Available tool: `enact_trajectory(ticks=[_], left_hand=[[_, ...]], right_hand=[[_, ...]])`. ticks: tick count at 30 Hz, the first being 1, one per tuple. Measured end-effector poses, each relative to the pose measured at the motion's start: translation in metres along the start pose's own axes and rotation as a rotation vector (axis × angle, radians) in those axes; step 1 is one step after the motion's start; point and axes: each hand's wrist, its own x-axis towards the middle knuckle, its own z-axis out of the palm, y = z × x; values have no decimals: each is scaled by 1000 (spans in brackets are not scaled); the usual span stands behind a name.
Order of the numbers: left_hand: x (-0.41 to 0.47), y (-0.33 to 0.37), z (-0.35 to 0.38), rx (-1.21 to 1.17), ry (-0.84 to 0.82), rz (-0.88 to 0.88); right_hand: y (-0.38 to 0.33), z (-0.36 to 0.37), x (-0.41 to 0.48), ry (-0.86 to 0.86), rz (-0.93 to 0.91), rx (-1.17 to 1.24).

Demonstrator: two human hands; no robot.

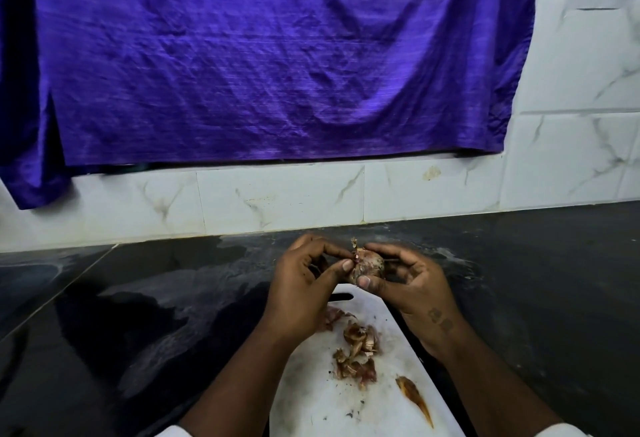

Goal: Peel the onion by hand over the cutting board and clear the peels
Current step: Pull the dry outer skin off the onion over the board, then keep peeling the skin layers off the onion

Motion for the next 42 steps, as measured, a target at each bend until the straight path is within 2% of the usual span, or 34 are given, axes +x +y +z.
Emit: enact_trajectory(ticks=[10, 16, 23, 29, 33, 39, 42], left_hand=[[-1, 1, 1, 20, -4, 26], [-1, 5, 1, -67, -36, 7], [-3, -2, 1, -76, -183, 48], [-5, -8, 0, 139, -367, 85], [-4, -8, -2, 155, -403, 79], [-7, -12, 1, 328, -593, 92], [-6, -11, 1, 327, -572, 81]], right_hand=[[3, -1, 3, 60, 22, 75], [3, -1, 4, 109, 43, 145], [3, -3, 6, 152, 24, 214], [3, -3, 6, 202, 41, 231], [3, -1, 5, 209, 48, 221], [2, -8, 12, 347, 119, 416], [3, -5, 11, 318, 141, 401]])
